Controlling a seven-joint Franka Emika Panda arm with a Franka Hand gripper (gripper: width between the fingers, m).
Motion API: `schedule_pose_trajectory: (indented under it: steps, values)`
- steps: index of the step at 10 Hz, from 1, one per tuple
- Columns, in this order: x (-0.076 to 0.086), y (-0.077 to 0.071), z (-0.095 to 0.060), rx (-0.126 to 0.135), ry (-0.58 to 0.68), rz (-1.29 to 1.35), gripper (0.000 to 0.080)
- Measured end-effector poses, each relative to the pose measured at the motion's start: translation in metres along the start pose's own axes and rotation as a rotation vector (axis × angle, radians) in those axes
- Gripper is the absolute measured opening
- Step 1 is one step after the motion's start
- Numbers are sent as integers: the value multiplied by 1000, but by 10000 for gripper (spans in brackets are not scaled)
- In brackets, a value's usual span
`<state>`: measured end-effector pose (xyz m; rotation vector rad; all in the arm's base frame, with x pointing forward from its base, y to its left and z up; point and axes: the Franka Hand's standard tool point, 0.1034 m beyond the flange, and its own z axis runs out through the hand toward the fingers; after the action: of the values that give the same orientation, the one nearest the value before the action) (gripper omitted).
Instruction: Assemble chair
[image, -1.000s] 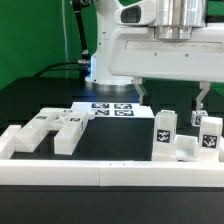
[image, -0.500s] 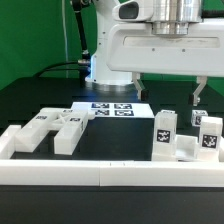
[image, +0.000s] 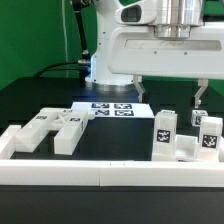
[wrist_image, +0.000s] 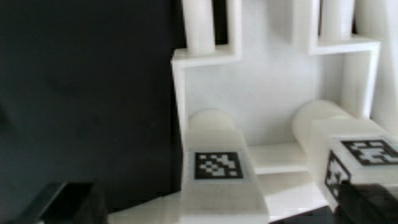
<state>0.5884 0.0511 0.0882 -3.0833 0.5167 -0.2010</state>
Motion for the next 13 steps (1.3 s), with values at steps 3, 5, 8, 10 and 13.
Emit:
schedule_pose_trajectory:
  steps: [3,5,8,10,13]
  values:
    - [-1,3,20,-10,23,-5,649]
    - [-4,3,32,-16,30,-12,649]
    - [-14,2,51,-31,23,-27,649]
    - [-17,4,59,-38,22,-31,649]
    - [-21,7,67,-48,11,-32,649]
